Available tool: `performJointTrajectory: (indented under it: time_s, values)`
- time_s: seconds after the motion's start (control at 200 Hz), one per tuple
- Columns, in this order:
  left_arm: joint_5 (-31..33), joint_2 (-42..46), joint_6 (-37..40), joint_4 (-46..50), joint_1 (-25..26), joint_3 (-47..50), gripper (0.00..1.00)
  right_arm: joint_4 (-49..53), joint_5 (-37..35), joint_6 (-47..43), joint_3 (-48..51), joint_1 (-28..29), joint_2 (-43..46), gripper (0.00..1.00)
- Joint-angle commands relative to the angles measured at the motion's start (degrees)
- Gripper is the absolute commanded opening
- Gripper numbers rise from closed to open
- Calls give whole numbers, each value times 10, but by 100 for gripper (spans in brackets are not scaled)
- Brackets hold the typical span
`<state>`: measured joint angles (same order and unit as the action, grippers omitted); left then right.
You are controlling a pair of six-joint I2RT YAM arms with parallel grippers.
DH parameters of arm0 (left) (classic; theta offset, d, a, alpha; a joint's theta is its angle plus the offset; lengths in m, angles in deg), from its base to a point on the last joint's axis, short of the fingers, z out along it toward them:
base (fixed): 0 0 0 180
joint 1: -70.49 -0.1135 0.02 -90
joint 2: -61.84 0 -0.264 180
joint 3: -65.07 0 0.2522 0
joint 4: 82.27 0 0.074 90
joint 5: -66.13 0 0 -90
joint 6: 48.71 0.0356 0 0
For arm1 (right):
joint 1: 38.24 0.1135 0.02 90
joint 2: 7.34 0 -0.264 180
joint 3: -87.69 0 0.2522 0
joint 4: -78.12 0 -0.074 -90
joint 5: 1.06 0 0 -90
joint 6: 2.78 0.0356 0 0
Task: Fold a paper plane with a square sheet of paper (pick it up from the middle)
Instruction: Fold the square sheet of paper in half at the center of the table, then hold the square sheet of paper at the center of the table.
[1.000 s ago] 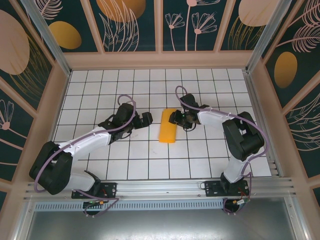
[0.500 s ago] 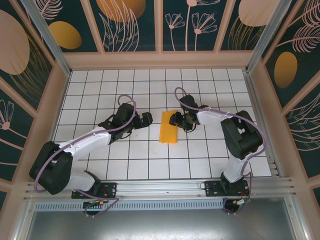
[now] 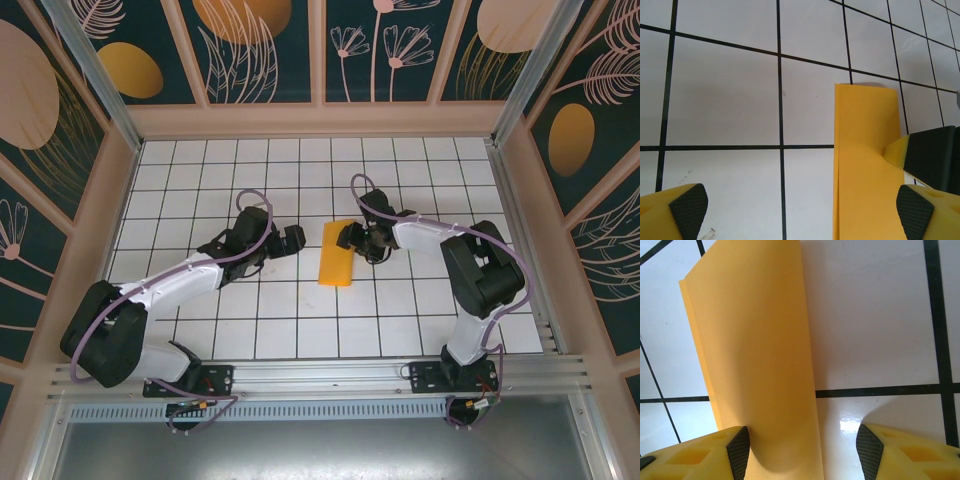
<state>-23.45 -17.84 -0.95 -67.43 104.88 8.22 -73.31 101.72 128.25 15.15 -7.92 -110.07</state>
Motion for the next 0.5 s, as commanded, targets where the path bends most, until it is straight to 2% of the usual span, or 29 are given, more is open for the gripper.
performJointTrajectory:
  time_s: [0.0,0.22,0.495]
  values:
    - [-5,-1,8,-6,-3,-10,99,29,-23,-4,-14,7,-28,64]
    - [-4,-2,9,-4,-3,-9,99,54,-30,-29,-31,7,-45,68]
    - [-6,0,9,-4,-3,-8,99,73,-46,-34,-37,7,-55,68]
